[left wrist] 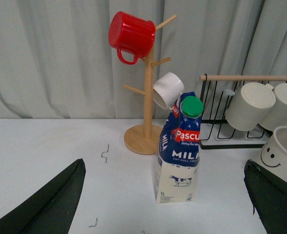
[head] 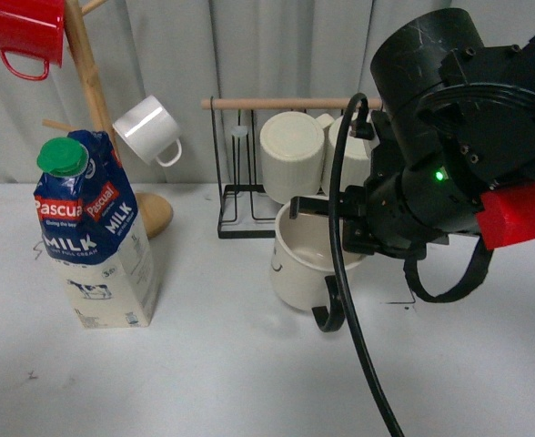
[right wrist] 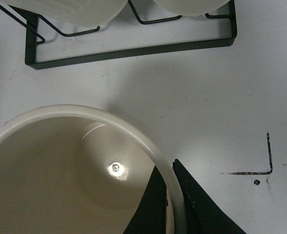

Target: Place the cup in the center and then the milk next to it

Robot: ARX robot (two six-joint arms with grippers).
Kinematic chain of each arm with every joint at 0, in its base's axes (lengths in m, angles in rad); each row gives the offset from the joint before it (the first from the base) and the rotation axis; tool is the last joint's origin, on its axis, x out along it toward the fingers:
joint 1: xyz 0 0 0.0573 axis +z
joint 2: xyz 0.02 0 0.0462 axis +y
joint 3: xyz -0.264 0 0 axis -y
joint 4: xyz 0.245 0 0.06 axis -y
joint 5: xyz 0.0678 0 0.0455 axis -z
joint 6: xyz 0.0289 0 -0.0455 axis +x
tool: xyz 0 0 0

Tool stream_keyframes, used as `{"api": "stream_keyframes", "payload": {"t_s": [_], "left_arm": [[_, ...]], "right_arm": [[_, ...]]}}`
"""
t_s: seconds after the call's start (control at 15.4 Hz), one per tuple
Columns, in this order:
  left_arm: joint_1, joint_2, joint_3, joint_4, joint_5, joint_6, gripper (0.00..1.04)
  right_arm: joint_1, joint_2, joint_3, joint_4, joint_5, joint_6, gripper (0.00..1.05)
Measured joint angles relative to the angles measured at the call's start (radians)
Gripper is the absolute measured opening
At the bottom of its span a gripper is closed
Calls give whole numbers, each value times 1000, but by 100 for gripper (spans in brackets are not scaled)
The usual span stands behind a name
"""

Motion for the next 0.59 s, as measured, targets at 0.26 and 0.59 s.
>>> {"api": "stream_keyframes", "payload": {"t_s": [0.26,0.59], "left_arm": [[0,0,0,0,0,0,98],[0,0,0,0,0,0,98]], "right_arm": [[6,50,93,-111,14,13,3],[6,71,111,-166,11,5,3]]}}
